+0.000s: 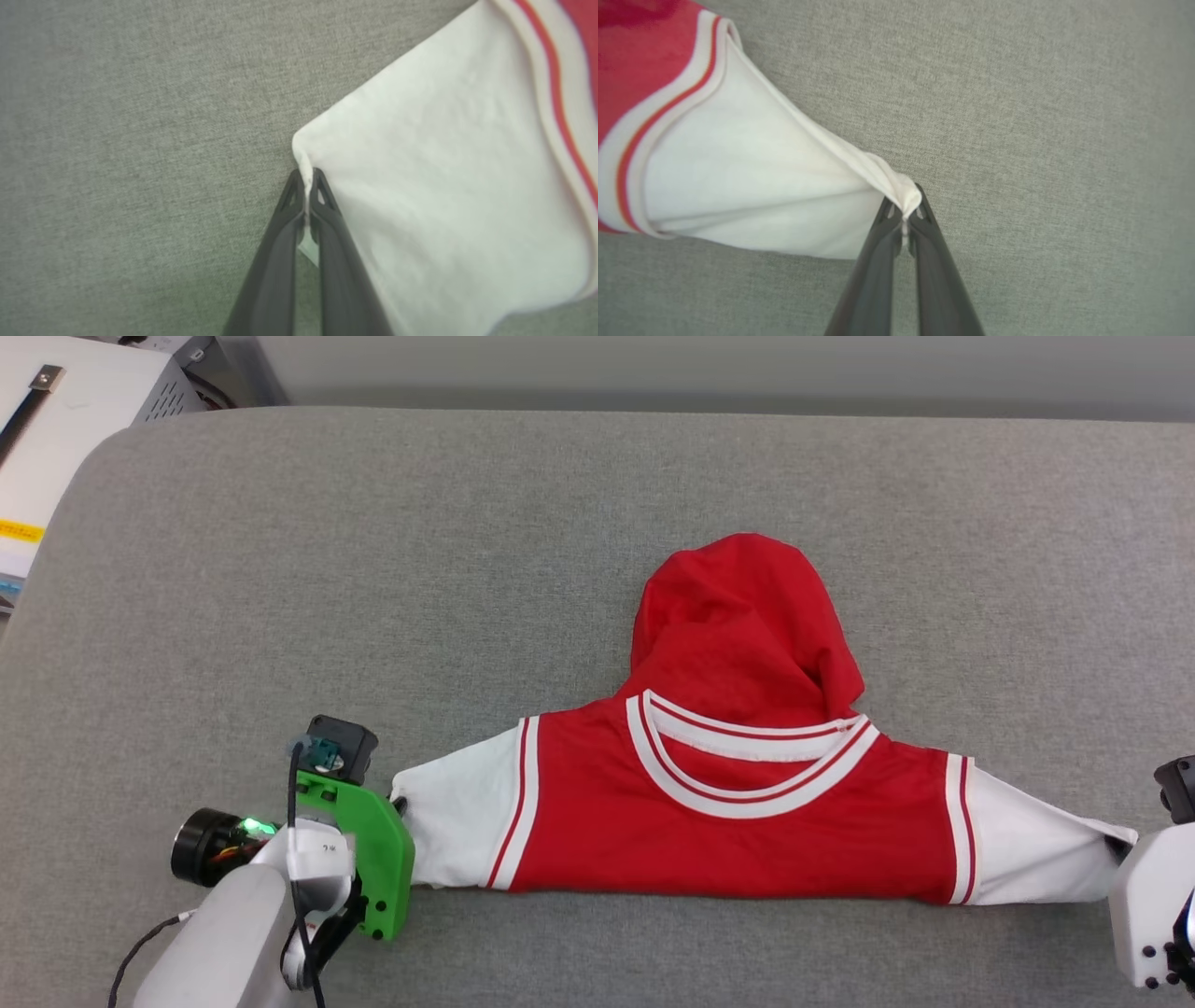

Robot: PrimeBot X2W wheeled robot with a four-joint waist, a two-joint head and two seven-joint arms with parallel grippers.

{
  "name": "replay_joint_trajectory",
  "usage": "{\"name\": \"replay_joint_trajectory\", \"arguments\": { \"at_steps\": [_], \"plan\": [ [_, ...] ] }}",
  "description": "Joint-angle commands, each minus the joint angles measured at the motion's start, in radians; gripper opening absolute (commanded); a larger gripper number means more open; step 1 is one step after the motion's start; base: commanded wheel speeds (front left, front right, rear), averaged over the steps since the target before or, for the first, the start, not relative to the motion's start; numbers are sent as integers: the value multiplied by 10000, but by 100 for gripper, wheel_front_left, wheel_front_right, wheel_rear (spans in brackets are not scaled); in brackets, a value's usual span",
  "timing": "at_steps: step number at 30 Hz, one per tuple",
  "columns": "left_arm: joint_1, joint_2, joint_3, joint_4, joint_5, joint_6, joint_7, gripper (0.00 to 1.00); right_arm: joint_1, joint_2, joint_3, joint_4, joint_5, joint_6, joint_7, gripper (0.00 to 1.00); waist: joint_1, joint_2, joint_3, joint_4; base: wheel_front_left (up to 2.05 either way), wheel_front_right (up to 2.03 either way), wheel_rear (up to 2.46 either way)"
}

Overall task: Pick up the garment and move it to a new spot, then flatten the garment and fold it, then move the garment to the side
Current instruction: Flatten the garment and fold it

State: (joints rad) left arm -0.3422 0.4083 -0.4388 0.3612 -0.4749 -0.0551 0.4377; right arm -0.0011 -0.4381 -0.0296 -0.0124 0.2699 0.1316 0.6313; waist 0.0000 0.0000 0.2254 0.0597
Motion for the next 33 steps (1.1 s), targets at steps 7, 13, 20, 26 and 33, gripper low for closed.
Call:
{"name": "replay_joint_trajectory", "arguments": {
  "at_steps": [7, 13, 20, 26, 33],
  "plan": [
    [515, 374, 568, -1092, 22, 431, -1114, 0, -621, -620, -145, -402, 297, -9, -409, 0, 0, 0, -1009, 133, 0, 0, 0],
    [485, 812, 1082, -2638, 58, 721, -1513, 0, -1344, -1242, -251, -860, 761, -9, -700, 0, 0, 0, -1589, 213, 0, 0, 0],
    [567, 1381, 1739, -4397, 214, 1148, -1845, 0, -2418, -1895, -355, -1292, 1369, -9, -935, 0, 0, 0, -2097, 134, 0, 0, 0],
    [354, 1681, 2285, -5748, 168, 1423, -1863, 0, -3297, -2133, -638, -1439, 1678, -9, -1090, 0, 0, 0, -2173, 52, 0, 0, 0],
    [-496, 2013, 2967, -6792, 143, 1544, -2040, 0, -4492, -2355, -579, -1460, 2051, -9, -1220, 0, 0, 0, -1949, -93, 0, 0, 0]
  ]
}}
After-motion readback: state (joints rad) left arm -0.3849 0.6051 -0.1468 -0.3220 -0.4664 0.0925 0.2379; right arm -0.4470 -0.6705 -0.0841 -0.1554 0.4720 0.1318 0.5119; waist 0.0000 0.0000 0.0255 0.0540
